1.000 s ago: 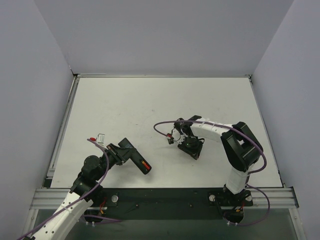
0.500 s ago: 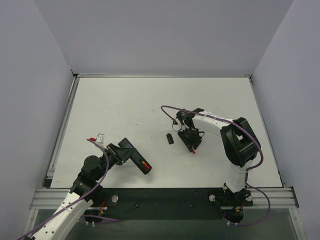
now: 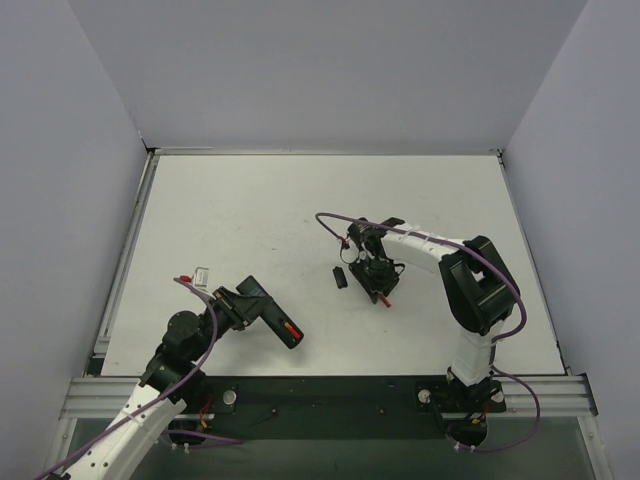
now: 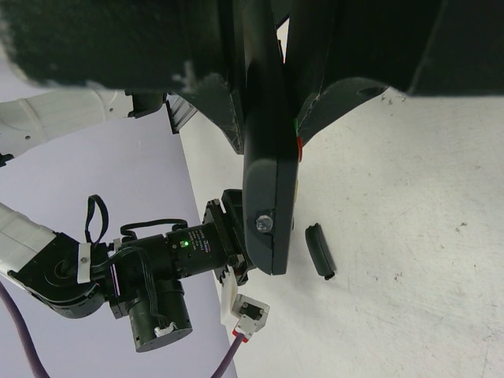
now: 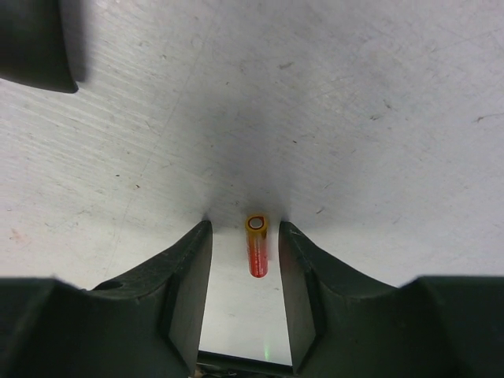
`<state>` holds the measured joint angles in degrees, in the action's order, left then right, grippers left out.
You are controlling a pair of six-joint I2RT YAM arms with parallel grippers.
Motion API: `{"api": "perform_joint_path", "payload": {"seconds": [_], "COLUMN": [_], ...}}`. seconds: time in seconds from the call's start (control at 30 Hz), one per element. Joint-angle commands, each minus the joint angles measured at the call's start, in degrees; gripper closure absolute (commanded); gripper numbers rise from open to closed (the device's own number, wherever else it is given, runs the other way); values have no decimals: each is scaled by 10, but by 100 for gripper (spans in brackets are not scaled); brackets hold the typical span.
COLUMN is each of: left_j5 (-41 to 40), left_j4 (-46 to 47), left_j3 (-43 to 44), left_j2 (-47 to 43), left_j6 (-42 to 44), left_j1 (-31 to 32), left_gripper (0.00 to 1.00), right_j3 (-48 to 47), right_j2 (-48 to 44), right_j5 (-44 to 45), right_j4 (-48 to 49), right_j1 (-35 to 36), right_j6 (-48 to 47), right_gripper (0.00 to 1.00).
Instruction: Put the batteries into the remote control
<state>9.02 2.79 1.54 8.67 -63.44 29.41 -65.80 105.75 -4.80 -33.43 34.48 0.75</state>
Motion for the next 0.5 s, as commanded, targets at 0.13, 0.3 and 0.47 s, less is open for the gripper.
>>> {"api": "perform_joint_path", "payload": {"seconds": [0.13,0.3,0.47], "left_j5": [4,5,6], "left_j4": [35,37,46], "left_j3": [15,15,13], "left_j2": [-4,-3,4], "left_j6": [-5,-5,-7], "left_j1": [-3,-3,-3], "left_gripper": [100,100,100], "right_j3": [-9,-3,7], "right_j2": [25,22,12], "right_j5": [8,16,22], "right_j4": [15,13,11], "right_j1": [6,6,6], "right_j6": [-3,-4,-19], "right_gripper": [74,83,91]}}
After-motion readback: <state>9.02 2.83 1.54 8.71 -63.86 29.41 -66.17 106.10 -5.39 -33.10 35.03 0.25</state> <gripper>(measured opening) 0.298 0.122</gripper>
